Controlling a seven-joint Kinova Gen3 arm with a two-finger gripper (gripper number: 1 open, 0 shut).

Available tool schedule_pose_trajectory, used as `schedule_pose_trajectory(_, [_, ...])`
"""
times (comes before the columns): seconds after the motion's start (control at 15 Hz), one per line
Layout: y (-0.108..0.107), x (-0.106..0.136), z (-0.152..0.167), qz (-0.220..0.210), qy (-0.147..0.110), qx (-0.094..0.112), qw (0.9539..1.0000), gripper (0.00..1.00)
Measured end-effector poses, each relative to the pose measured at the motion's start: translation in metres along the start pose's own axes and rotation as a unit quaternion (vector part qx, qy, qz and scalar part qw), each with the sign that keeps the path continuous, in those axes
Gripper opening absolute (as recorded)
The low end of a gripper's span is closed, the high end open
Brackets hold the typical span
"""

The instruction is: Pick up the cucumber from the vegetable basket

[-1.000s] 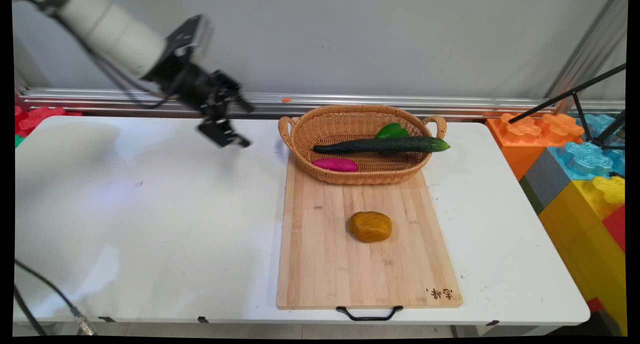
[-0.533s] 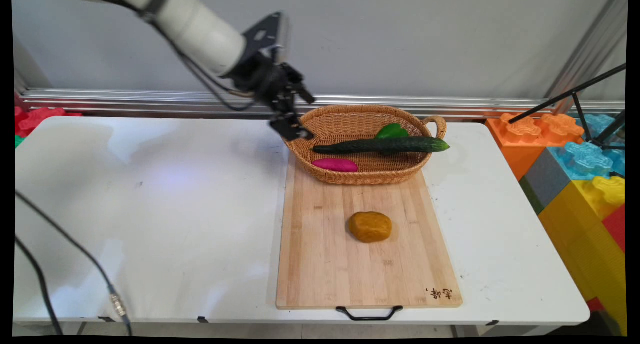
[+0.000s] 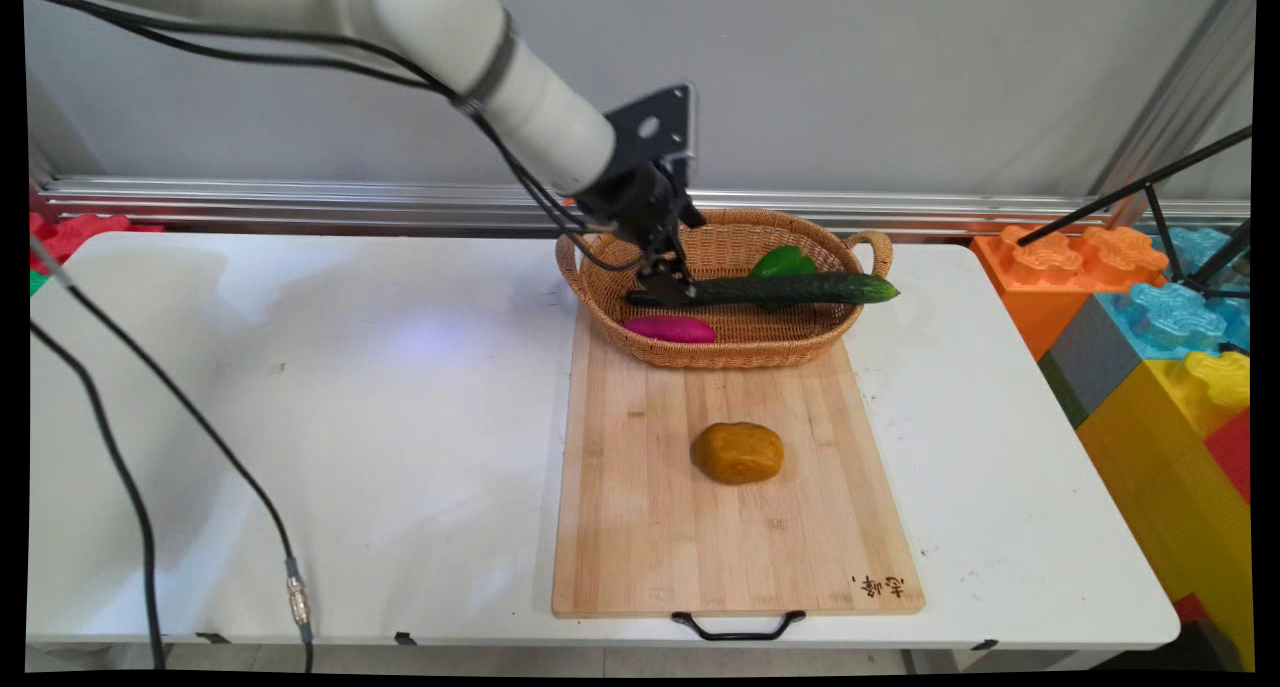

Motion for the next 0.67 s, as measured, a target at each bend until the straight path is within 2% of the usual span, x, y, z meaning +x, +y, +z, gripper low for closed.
schedule_pose_trajectory(0.27, [0.005, 0.005, 0.041, -0.009, -0.017, 0.008, 0.9998, 1.0])
schedule_pose_trajectory(0.67, [0.011, 0.008, 0.081, -0.013, -0.028, 0.017, 0.9994, 1.0])
